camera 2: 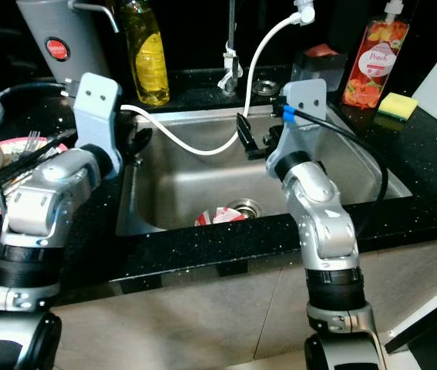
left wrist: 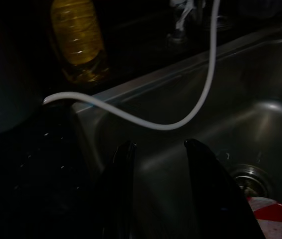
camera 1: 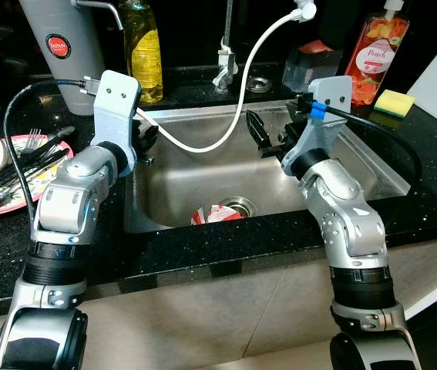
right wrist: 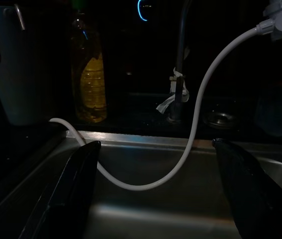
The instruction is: Kitchen organization
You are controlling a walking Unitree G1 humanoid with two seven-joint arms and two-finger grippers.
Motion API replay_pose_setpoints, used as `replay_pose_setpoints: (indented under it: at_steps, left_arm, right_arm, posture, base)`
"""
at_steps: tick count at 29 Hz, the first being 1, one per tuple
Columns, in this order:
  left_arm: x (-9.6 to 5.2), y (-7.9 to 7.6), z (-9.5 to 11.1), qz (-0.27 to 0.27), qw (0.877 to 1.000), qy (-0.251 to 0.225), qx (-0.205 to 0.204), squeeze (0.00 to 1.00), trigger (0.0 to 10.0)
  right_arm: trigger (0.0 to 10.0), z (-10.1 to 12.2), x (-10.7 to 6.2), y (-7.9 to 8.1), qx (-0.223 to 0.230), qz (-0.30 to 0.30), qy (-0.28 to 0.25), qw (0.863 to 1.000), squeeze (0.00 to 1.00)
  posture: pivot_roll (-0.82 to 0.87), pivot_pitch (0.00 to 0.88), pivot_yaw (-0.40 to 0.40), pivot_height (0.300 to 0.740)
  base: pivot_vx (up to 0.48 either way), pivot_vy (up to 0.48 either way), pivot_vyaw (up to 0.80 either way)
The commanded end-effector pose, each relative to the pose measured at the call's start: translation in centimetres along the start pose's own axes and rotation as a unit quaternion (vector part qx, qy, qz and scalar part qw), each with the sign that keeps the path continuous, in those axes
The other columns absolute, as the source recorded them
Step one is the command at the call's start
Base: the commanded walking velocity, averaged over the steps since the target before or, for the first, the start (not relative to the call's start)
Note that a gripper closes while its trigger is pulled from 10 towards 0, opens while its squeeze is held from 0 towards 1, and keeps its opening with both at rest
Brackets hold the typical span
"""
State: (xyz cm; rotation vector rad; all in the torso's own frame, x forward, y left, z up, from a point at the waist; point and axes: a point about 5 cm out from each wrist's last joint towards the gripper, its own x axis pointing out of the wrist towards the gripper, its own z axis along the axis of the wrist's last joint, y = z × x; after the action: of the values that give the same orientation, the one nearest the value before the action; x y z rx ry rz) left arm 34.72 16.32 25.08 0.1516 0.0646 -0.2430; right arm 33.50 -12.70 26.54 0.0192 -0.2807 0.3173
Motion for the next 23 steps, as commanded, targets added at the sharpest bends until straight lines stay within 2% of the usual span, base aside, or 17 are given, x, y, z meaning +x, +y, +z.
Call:
replay_pose_setpoints:
  at_steps: [1, 4, 5, 6, 7, 8, 10, 12, 13, 14, 16, 18, 19, 20, 21, 22, 23]
  left_arm:
    - [-0.2, 0.5, -0.5, 0.007, 1.0, 0.012, -0.001, 0.0, 10.0]
    - [-0.5, 1.9, -0.6, 0.047, 0.999, 0.015, -0.001, 0.0, 10.0]
    - [-0.5, 1.9, -0.6, 0.047, 0.999, 0.015, -0.001, 0.0, 10.0]
    - [-0.5, 3.6, -1.3, 0.111, 0.993, 0.037, -0.019, 0.0, 10.0]
    - [-0.5, 3.6, -1.3, 0.111, 0.993, 0.037, -0.019, 0.0, 10.0]
    - [-0.5, 4.1, -1.6, 0.134, 0.99, 0.045, -0.024, 0.0, 10.0]
    - [-0.7, 5.7, -2.4, 0.191, 0.979, 0.065, -0.007, 0.0, 10.0]
    - [-1.1, 7.0, -3.1, 0.237, 0.968, 0.081, -0.009, 0.0, 10.0]
    - [-1.1, 7.0, -3.1, 0.237, 0.968, 0.081, -0.009, 0.0, 10.0]
    - [-1.6, 8.1, -3.2, 0.277, 0.957, 0.083, -0.019, 0.0, 10.0]
    - [-1.7, 8.4, -3.1, 0.289, 0.954, 0.082, -0.023, 0.0, 10.0]
    - [-2.4, 10.0, -3.0, 0.325, 0.942, 0.077, -0.043, 0.0, 10.0]
    - [-3.0, 11.1, -2.9, 0.351, 0.932, 0.073, -0.056, 0.0, 10.0]
    - [-3.0, 11.1, -2.9, 0.351, 0.932, 0.073, -0.056, 0.0, 10.0]
    - [-3.4, 12.0, -3.0, 0.375, 0.922, 0.074, -0.068, 0.0, 10.0]
    - [-3.4, 12.0, -3.0, 0.375, 0.922, 0.074, -0.068, 0.0, 10.0]
    - [-3.8, 12.6, -3.0, 0.388, 0.916, 0.075, -0.072, 0.0, 10.0]
  right_arm:
    - [10.0, 0.1, 0.2, -0.2, -0.003, -0.004, -0.003, 1.0, 0.0]
    - [10.0, 0.1, 0.3, -0.1, -0.004, -0.003, -0.005, 1.0, 0.0]
    - [10.0, 0.1, 0.3, -0.1, -0.004, -0.003, -0.005, 1.0, 0.0]
    - [10.0, 0.1, 0.3, -0.1, -0.005, -0.004, -0.005, 1.0, 0.0]
    - [10.0, 0.1, 0.3, -0.1, -0.005, -0.004, -0.005, 1.0, 0.0]
    - [10.0, 0.0, 0.2, -0.1, -0.005, -0.005, -0.005, 1.0, 0.0]
    - [10.0, -0.1, 0.2, -0.1, -0.005, -0.005, -0.004, 1.0, 0.0]
    - [10.0, -0.2, 0.1, -0.1, -0.007, -0.004, -0.003, 1.0, 0.0]
    - [10.0, -0.2, 0.1, -0.1, -0.007, -0.004, -0.003, 1.0, 0.0]
    - [10.0, -0.1, 0.2, -0.2, -0.007, -0.005, -0.005, 1.0, 0.0]
    - [10.0, -0.1, 0.2, -0.3, -0.007, -0.007, -0.005, 1.0, 0.0]
    - [10.0, -0.1, 0.2, -0.2, -0.006, -0.007, -0.005, 1.0, 0.0]
    - [10.0, -0.2, 0.3, -0.1, -0.006, -0.005, -0.005, 1.0, 0.0]
    - [10.0, -0.2, 0.3, -0.1, -0.006, -0.005, -0.005, 1.0, 0.0]
    - [10.0, -0.2, 0.3, -0.1, -0.005, -0.004, -0.004, 1.0, 0.0]
    - [10.0, -0.2, 0.3, -0.1, -0.005, -0.004, -0.004, 1.0, 0.0]
    - [10.0, -0.3, 0.3, -0.1, -0.004, -0.005, -0.005, 1.0, 0.0]
  posture:
    - [0.07, 0.0, -0.008, 0.74]
    - [0.06, 0.0, -0.006, 0.74]
    - [0.06, 0.0, -0.006, 0.74]
    - [0.06, 0.0, 0.0, 0.74]
    - [0.06, 0.0, 0.0, 0.74]
    - [0.06, 0.0, 0.0, 0.74]
    - [0.06, 0.0, 0.0, 0.74]
    - [0.06, 0.0, 0.004, 0.74]
    - [0.06, 0.0, 0.004, 0.74]
    - [0.06, 0.0, 0.004, 0.74]
    - [0.06, 0.0, 0.004, 0.74]
    - [0.07, 0.0, 0.0, 0.74]
    - [0.07, 0.0, 0.003, 0.74]
    - [0.07, 0.0, 0.003, 0.74]
    - [0.07, 0.0, 0.004, 0.74]
    - [0.07, 0.0, 0.004, 0.74]
    - [0.07, 0.0, 0.004, 0.74]
  base:
    - [0.0, 0.0, 0.0]
    - [0.0, 0.0, 0.0]
    - [0.0, 0.0, 0.0]
    - [0.0, 0.0, 0.0]
    - [0.0, 0.0, 0.0]
    - [0.0, 0.0, 0.0]
    - [0.0, 0.0, 0.0]
    - [0.0, 0.0, 0.0]
    - [0.0, 0.0, 0.0]
    - [0.0, 0.0, 0.0]
    - [0.0, 0.0, 0.0]
    - [0.0, 0.0, 0.0]
    - [0.0, 0.0, 0.0]
    - [0.0, 0.0, 0.0]
    - [0.0, 0.0, 0.0]
    - [0.0, 0.0, 0.0]
    - [0.0, 0.0, 0.0]
